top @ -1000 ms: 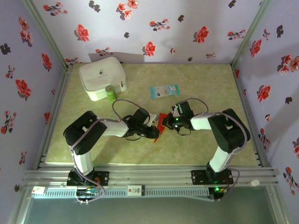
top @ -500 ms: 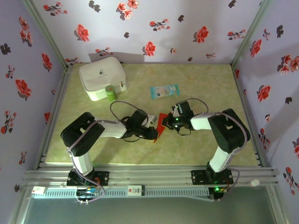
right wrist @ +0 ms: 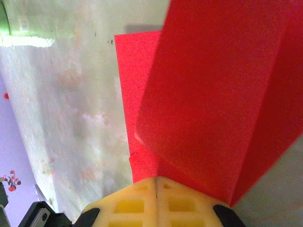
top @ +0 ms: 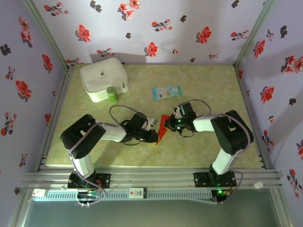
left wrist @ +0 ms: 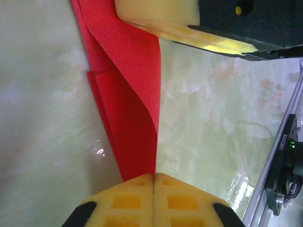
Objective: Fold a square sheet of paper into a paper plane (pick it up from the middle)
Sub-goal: Fold the wing for the fifth time at the center of the table.
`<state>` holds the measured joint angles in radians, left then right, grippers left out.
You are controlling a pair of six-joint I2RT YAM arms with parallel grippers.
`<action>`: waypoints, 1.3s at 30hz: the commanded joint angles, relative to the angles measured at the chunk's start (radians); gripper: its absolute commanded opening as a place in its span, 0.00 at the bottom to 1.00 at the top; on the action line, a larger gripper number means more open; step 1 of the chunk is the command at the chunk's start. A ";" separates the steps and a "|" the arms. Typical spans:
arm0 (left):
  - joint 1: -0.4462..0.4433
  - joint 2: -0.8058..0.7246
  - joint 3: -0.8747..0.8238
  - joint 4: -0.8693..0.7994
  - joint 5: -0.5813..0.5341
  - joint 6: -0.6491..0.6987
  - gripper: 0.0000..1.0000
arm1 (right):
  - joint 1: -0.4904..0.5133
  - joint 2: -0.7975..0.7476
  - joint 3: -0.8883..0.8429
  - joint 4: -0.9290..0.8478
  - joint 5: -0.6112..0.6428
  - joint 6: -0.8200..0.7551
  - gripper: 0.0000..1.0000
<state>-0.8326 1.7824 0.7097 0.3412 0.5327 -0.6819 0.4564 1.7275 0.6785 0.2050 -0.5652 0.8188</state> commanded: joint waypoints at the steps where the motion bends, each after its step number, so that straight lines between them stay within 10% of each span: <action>1: 0.006 -0.009 -0.031 -0.008 0.067 0.008 0.00 | 0.001 0.037 -0.008 -0.113 0.080 -0.033 0.03; 9: 0.006 -0.052 -0.074 0.021 0.078 -0.011 0.12 | 0.001 0.033 -0.002 -0.141 0.096 -0.044 0.03; 18: 0.006 -0.057 -0.090 0.028 0.089 -0.003 0.00 | 0.001 0.033 -0.005 -0.146 0.100 -0.046 0.03; 39: -0.010 -0.070 -0.128 -0.048 0.149 0.071 0.06 | 0.001 0.033 -0.013 -0.144 0.136 -0.023 0.02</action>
<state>-0.8257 1.7363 0.6174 0.3969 0.6033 -0.6434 0.4648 1.7271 0.6926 0.1619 -0.5655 0.8040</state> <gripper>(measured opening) 0.053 0.046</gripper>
